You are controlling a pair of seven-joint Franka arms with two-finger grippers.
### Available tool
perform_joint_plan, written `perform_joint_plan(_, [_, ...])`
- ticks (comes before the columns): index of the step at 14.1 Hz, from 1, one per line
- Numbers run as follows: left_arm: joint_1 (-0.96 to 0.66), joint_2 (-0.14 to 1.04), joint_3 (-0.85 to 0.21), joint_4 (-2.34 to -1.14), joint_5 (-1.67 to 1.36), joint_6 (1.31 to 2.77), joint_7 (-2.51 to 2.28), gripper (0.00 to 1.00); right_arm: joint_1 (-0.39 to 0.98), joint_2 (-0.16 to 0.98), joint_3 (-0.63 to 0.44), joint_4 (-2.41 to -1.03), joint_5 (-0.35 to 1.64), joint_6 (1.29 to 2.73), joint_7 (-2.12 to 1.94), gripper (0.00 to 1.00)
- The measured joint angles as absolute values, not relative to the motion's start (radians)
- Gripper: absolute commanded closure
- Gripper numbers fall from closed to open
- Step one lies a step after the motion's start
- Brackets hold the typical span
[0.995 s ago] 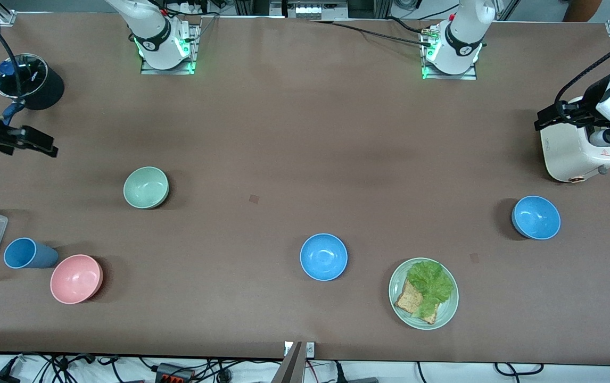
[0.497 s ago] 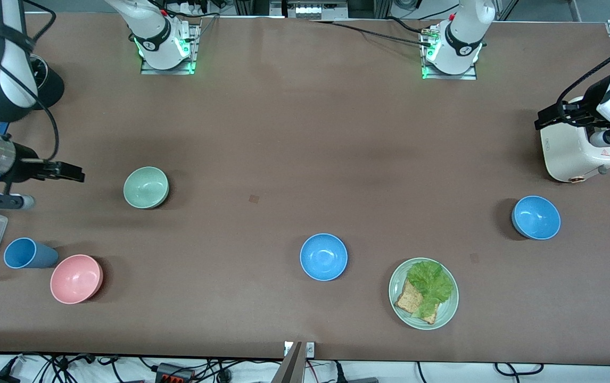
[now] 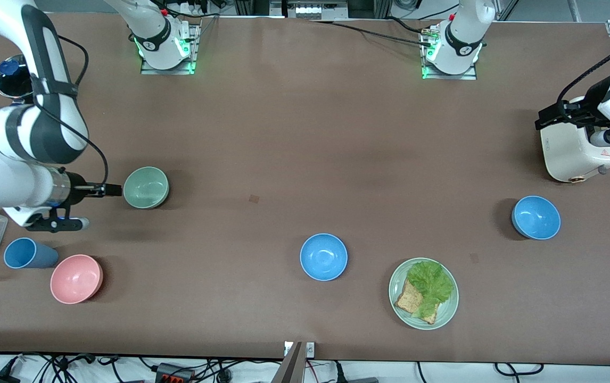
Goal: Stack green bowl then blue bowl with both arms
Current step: 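Grasp the pale green bowl rim with the right gripper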
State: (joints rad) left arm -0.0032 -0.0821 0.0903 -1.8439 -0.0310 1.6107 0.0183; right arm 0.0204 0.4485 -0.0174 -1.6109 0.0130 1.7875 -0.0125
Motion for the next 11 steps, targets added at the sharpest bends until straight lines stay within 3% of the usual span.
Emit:
perform_joint_plan(8, [0.015,-0.057,0.091,-1.824,-0.032,1.6,0.03,0.0,0.017,0.61,-0.025,-1.611,0.013,1.789,-0.013,0.0])
perform_joint_plan(11, [0.031,-0.039,0.092,-1.805,-0.032,1.6,0.03,0.0,0.013,0.652,-0.032,-1.611,0.009,1.789,-0.013,0.17])
